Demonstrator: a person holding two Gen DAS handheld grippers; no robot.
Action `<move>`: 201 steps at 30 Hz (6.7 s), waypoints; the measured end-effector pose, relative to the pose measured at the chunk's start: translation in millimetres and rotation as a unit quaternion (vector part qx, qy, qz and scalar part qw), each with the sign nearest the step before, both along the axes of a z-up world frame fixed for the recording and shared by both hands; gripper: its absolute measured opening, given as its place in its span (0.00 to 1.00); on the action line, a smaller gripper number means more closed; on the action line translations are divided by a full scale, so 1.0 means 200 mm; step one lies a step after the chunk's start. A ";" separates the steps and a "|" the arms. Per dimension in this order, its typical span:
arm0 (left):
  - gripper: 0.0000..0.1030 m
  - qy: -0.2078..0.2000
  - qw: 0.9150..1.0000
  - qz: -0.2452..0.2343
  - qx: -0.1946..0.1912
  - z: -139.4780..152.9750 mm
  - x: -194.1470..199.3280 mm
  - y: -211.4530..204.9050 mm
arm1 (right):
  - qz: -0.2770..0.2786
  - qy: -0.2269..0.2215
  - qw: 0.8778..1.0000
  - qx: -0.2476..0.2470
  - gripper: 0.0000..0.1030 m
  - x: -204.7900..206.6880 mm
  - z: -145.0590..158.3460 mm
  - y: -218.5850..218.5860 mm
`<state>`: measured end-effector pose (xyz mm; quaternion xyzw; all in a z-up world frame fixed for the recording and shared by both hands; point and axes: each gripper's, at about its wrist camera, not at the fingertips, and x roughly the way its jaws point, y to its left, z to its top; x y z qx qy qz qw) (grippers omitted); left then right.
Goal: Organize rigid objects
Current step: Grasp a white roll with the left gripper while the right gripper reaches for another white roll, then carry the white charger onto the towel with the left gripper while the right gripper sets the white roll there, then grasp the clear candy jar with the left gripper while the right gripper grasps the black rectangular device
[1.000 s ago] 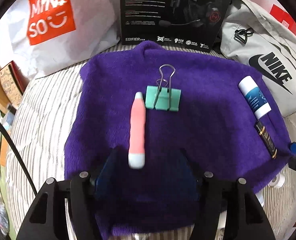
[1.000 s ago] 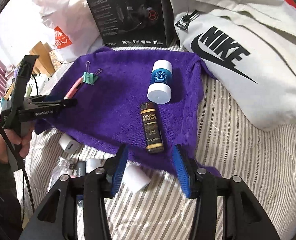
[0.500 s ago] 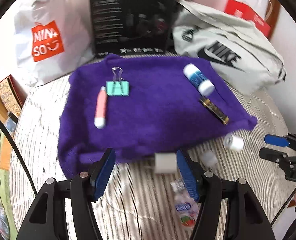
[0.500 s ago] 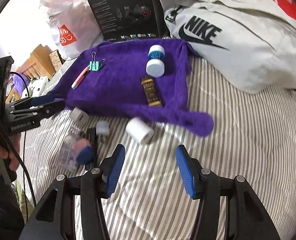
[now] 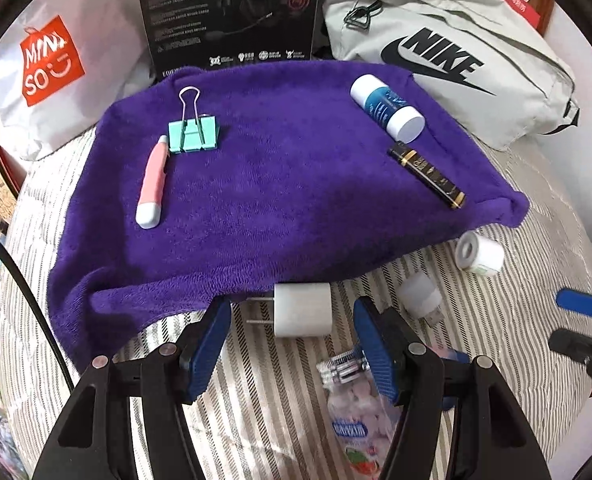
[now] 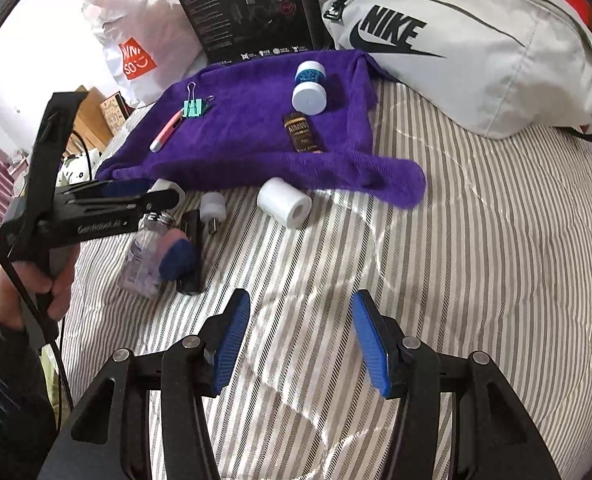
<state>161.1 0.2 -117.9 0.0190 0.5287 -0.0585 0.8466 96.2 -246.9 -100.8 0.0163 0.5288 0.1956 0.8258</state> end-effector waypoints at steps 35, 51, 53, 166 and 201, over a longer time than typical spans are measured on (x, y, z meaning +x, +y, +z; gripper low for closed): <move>0.41 0.015 0.999 0.039 -0.013 -0.03 -0.13 0.22 | 0.077 -0.011 0.996 -0.030 0.41 0.31 -0.12 0.33; 0.41 0.008 0.998 0.048 -0.027 -0.03 -0.18 0.29 | 0.084 -0.017 0.995 -0.044 0.41 0.23 -0.04 0.33; 0.41 0.005 0.998 0.053 -0.029 -0.02 -0.20 0.30 | 0.081 -0.019 0.996 -0.043 0.41 0.23 -0.01 0.32; 0.68 0.044 0.998 0.037 -0.030 -0.02 -0.40 -0.09 | -0.002 -0.003 1.000 0.013 0.62 -0.10 0.04 0.01; 0.39 0.028 0.995 0.079 -0.044 -0.07 -0.47 0.25 | 0.137 -0.036 0.987 -0.070 0.41 0.03 -0.17 0.66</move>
